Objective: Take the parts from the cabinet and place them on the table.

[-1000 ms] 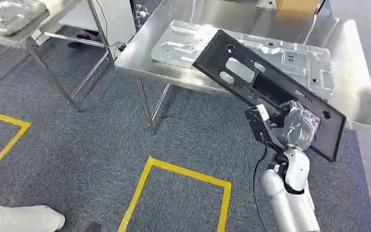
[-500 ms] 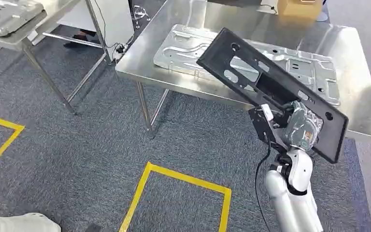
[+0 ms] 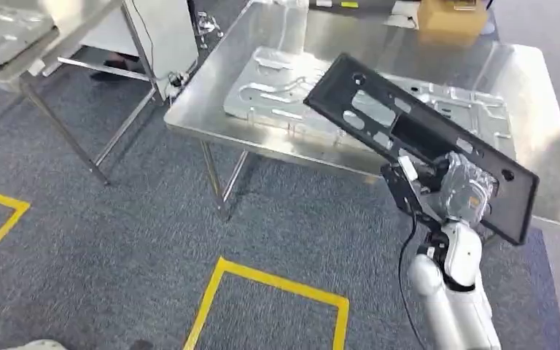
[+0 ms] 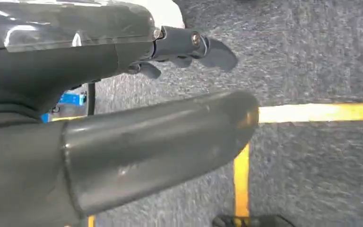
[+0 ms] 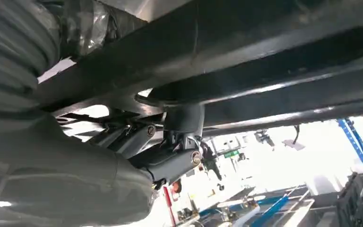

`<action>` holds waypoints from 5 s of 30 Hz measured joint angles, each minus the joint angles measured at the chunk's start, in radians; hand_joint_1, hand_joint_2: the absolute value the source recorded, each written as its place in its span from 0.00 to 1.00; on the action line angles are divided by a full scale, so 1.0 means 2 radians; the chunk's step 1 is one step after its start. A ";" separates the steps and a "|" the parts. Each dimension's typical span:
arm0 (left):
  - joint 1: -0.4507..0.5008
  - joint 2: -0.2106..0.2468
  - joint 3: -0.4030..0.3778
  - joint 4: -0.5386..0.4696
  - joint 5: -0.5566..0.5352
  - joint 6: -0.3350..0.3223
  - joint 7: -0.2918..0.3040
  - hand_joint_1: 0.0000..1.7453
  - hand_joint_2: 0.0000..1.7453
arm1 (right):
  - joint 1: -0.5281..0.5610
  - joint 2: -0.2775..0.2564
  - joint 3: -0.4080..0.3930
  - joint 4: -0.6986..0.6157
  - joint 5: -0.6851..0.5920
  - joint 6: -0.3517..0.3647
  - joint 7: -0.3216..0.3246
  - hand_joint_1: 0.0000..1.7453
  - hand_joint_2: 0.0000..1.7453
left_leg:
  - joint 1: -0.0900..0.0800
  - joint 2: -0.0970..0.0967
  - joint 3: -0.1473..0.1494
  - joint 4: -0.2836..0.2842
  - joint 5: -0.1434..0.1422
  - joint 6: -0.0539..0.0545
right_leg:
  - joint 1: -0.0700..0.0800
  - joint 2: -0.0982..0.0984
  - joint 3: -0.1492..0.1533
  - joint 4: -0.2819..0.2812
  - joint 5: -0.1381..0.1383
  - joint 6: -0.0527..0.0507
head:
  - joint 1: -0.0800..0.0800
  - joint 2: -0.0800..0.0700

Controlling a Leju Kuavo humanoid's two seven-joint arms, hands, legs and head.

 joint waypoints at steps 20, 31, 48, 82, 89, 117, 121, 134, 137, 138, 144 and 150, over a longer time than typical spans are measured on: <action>0.004 0.004 0.000 0.001 0.001 -0.002 0.001 0.00 0.00 | -0.015 -0.008 0.000 0.023 0.015 0.021 0.014 1.00 1.00 | 0.006 -0.002 -0.022 -0.041 0.024 0.011 | -0.005 0.002 -0.047 0.159 -0.128 0.034 | 0.000 0.000; -0.002 0.002 0.000 0.003 0.006 -0.003 -0.006 0.00 0.00 | -0.013 -0.008 0.004 0.034 -0.008 0.074 0.004 1.00 1.00 | 0.000 -0.004 0.022 -0.003 -0.028 -0.007 | 0.004 0.007 -0.023 0.012 0.021 -0.002 | 0.000 0.000; 0.002 0.007 0.001 0.003 0.006 -0.004 -0.009 0.00 0.00 | -0.009 -0.020 0.022 0.107 -0.025 0.097 -0.019 1.00 1.00 | 0.002 0.001 -0.021 -0.043 0.023 0.014 | 0.000 0.004 -0.055 0.111 -0.052 0.025 | 0.000 0.000; 0.000 0.012 0.001 0.003 0.007 -0.004 -0.004 0.00 0.00 | -0.037 -0.019 0.023 0.170 -0.014 0.092 -0.029 1.00 1.00 | 0.005 0.000 -0.039 -0.042 0.034 0.011 | -0.006 0.001 -0.068 0.155 -0.069 0.030 | 0.000 0.000; 0.000 0.012 0.001 0.003 0.009 -0.003 -0.001 0.00 0.00 | -0.041 -0.017 0.025 0.171 -0.011 0.092 -0.029 1.00 1.00 | 0.004 0.000 -0.033 -0.040 0.026 -0.004 | -0.002 0.000 -0.009 0.022 -0.011 0.020 | 0.000 0.000; -0.001 0.014 0.001 0.003 0.006 0.005 0.007 0.00 0.00 | -0.061 -0.010 0.030 0.180 -0.005 0.094 -0.028 0.00 0.00 | 0.002 -0.001 -0.035 -0.036 0.028 0.003 | 0.000 -0.001 -0.001 0.022 -0.015 0.022 | 0.000 0.000; -0.001 0.014 0.001 0.003 0.007 -0.001 0.006 0.00 0.00 | -0.066 -0.007 0.031 0.181 -0.005 0.096 -0.028 0.00 0.00 | 0.003 0.000 -0.033 -0.040 0.029 -0.009 | -0.002 0.001 -0.001 0.016 -0.012 0.014 | 0.000 0.000; 0.001 0.015 0.001 0.003 0.009 -0.004 0.004 0.00 0.00 | -0.084 0.007 0.041 0.192 0.001 0.103 -0.032 0.00 0.00 | 0.003 -0.001 -0.041 -0.030 0.028 -0.007 | 0.002 0.004 -0.001 0.023 -0.016 0.013 | 0.000 0.000; 0.001 0.014 0.001 0.003 0.009 -0.005 0.004 0.00 0.00 | -0.087 0.010 0.052 0.177 0.001 0.128 -0.031 0.00 0.00 | 0.006 0.001 -0.040 -0.037 0.034 0.004 | -0.001 0.004 -0.002 0.026 -0.020 0.021 | 0.000 0.000; 0.001 0.014 0.001 0.003 0.009 -0.006 0.004 0.00 0.00 | -0.089 0.010 0.058 0.167 -0.002 0.144 -0.029 0.00 0.00 | 0.006 0.000 -0.040 -0.037 0.035 0.006 | 0.000 0.003 -0.008 0.041 -0.032 0.023 | 0.000 0.000; 0.000 0.014 0.001 0.003 0.009 -0.010 0.004 0.00 0.00 | -0.102 0.013 0.102 0.120 -0.040 0.227 0.000 0.00 0.00 | 0.006 0.001 -0.040 -0.037 0.034 0.008 | -0.005 0.001 -0.058 0.145 -0.061 0.028 | 0.000 0.000; -0.001 0.011 0.001 0.003 0.009 -0.011 0.004 0.00 0.00 | -0.121 0.013 0.130 0.098 -0.057 0.230 0.014 0.00 0.00 | 0.005 -0.001 -0.040 -0.038 0.034 -0.004 | 0.002 0.002 -0.001 0.021 -0.016 0.015 | 0.000 0.000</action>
